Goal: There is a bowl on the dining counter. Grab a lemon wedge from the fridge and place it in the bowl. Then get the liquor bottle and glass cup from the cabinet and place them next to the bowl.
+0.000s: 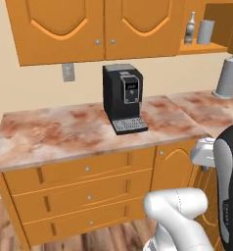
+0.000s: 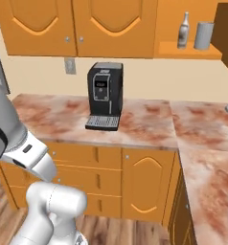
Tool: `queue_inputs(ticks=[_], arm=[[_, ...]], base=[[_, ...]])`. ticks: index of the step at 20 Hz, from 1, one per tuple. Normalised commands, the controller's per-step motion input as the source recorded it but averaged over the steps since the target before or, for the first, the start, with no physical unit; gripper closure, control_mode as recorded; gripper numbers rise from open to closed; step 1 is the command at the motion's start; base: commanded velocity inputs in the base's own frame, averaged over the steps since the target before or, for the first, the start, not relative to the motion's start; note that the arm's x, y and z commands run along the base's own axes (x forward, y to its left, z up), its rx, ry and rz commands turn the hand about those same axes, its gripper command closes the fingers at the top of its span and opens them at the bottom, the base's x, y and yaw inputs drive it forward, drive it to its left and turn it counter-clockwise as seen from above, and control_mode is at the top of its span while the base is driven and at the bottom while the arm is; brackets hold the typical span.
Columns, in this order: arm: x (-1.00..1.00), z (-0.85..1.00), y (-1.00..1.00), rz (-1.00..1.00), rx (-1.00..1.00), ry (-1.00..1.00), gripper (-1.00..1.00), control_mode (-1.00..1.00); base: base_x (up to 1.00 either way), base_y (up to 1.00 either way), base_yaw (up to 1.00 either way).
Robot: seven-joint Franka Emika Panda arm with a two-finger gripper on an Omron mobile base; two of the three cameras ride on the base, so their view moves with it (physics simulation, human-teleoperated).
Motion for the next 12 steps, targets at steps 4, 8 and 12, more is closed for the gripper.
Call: queue_inputs(ticks=[4,8,12], arm=[[0.0,0.0,0.0,0.0,0.0,0.0,-1.0,1.0],[0.0,0.0,0.0,0.0,0.0,0.0,-1.0,1.0],[0.0,0.0,0.0,0.0,0.0,0.0,-1.0,1.0]], base=[[1.0,-0.33,-0.02],[1.0,-0.44,-0.03],[0.95,-0.66,-0.01]])
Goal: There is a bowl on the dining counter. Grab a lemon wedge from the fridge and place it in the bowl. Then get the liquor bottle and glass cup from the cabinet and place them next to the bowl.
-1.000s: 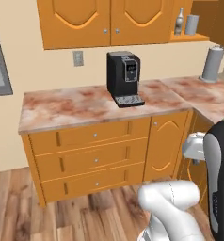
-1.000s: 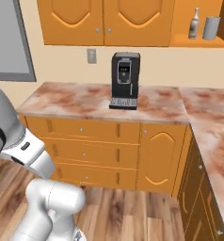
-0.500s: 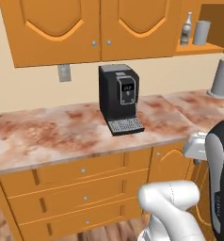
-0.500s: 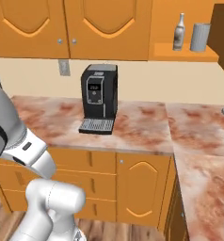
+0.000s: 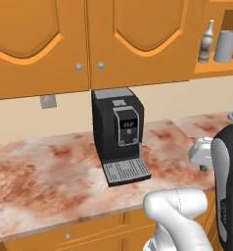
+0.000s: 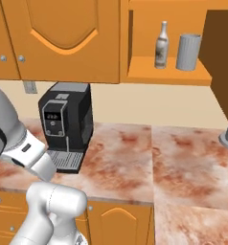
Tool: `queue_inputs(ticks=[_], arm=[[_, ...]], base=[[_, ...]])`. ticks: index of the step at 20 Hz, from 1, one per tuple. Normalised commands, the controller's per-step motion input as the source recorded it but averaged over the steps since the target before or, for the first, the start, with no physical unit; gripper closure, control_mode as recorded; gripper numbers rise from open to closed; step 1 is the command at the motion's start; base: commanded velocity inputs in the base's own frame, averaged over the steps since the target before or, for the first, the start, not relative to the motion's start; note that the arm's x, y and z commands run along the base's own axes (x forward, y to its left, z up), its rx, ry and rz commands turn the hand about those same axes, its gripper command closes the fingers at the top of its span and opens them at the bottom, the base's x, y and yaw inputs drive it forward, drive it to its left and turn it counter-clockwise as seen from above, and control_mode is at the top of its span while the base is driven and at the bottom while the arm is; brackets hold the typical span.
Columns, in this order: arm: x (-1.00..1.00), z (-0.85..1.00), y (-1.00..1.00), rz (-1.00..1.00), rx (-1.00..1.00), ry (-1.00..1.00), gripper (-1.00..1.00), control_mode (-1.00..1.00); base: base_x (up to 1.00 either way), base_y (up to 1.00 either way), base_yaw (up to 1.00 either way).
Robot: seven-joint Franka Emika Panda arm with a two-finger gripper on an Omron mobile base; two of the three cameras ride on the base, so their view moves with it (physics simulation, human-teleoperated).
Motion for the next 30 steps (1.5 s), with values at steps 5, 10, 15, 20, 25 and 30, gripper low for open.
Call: queue_inputs(ticks=[5,10,15,20,25,30], arm=[[0.0,0.0,0.0,0.0,0.0,0.0,-1.0,1.0],[0.14,0.02,-0.1,0.0,0.0,0.02,-1.0,-1.0],[0.16,0.46,-0.59,0.0,-0.01,-0.04,-1.0,-1.0],[0.0,0.8,-0.68,0.0,-0.08,-0.14,-1.0,-1.0],[0.3,0.6,-0.56,0.0,-0.07,-0.1,-1.0,-1.0],[0.55,0.37,-0.42,0.0,-0.09,-0.12,-1.0,-1.0]], base=[[0.84,-0.73,0.0],[0.72,-0.44,0.0],[0.0,0.0,0.0],[0.0,0.0,0.0],[0.0,0.0,0.0],[0.0,0.0,0.0]])
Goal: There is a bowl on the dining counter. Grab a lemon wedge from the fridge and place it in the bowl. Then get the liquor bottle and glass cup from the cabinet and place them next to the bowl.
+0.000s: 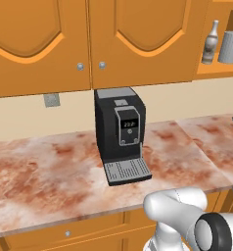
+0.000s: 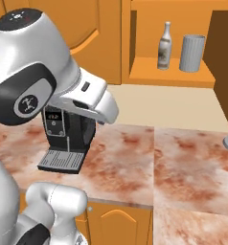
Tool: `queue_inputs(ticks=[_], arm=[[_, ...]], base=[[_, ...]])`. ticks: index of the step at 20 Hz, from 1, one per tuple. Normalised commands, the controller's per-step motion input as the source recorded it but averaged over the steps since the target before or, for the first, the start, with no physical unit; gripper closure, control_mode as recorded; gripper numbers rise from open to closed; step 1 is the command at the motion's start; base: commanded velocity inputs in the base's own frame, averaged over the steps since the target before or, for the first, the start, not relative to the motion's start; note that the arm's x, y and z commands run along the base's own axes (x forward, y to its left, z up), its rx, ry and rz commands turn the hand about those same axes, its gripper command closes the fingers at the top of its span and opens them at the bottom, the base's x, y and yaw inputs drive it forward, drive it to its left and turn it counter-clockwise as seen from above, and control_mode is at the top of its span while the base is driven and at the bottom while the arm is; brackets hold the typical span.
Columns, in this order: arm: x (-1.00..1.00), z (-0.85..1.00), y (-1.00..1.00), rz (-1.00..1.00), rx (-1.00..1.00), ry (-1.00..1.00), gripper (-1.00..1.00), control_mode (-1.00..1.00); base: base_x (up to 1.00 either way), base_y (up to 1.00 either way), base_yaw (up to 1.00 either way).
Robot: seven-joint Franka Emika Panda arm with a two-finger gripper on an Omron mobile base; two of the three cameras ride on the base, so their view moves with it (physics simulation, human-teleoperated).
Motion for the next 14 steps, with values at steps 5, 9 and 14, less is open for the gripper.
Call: queue_inputs(ticks=[5,9,14], arm=[[0.6,0.07,-0.28,0.0,-0.02,-0.15,-1.0,-1.0],[0.62,0.0,-0.18,0.0,0.0,-0.16,-1.0,-1.0],[0.84,0.04,-0.08,-0.04,0.0,-0.11,-1.0,-1.0]], base=[[0.0,0.0,0.0],[0.0,0.0,0.0],[0.0,0.0,0.0]])
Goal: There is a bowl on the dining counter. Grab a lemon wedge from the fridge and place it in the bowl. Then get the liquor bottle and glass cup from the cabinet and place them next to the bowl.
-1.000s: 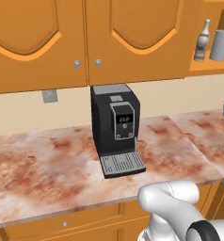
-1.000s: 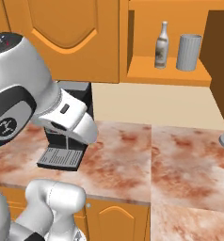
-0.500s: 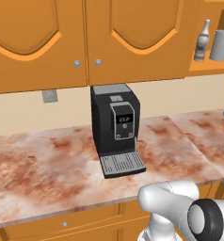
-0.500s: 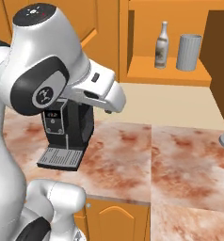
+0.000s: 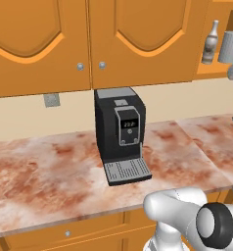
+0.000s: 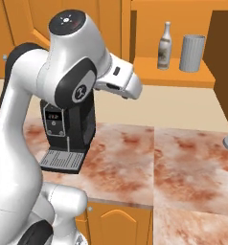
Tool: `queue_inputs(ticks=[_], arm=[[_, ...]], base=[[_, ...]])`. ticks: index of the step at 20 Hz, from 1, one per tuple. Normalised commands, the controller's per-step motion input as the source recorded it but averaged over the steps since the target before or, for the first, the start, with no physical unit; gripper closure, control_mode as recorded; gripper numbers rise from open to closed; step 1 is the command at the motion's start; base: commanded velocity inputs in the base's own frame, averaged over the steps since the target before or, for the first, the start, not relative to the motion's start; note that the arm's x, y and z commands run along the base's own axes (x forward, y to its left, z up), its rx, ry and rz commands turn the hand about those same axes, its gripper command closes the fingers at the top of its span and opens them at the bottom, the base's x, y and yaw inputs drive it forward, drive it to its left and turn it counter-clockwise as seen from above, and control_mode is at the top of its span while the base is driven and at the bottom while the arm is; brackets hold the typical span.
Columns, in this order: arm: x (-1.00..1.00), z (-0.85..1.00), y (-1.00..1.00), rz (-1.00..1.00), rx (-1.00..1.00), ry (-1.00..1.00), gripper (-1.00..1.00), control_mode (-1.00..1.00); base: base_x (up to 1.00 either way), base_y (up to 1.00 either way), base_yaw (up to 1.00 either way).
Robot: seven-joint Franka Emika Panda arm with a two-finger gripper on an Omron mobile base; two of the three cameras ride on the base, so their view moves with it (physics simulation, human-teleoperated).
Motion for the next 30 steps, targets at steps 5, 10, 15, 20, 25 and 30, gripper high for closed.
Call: queue_inputs(ticks=[5,10,15,20,25,30], arm=[[0.91,0.25,-0.18,-0.11,0.0,-0.04,-1.0,-1.0],[0.57,0.42,-0.42,-0.11,0.0,-0.04,-1.0,-1.0],[0.45,0.27,-0.4,-0.05,0.01,-0.06,-1.0,-1.0],[0.42,0.11,-0.22,0.0,0.08,-0.06,-1.0,-1.0],[0.35,0.01,-0.07,0.0,0.14,-0.08,-1.0,-1.0],[0.37,0.02,-0.13,0.0,0.09,-0.12,-1.0,-1.0]], base=[[0.0,0.0,0.0],[0.0,0.0,0.0],[0.0,0.0,0.0],[0.0,0.0,0.0],[0.0,0.0,0.0],[0.0,0.0,0.0]])
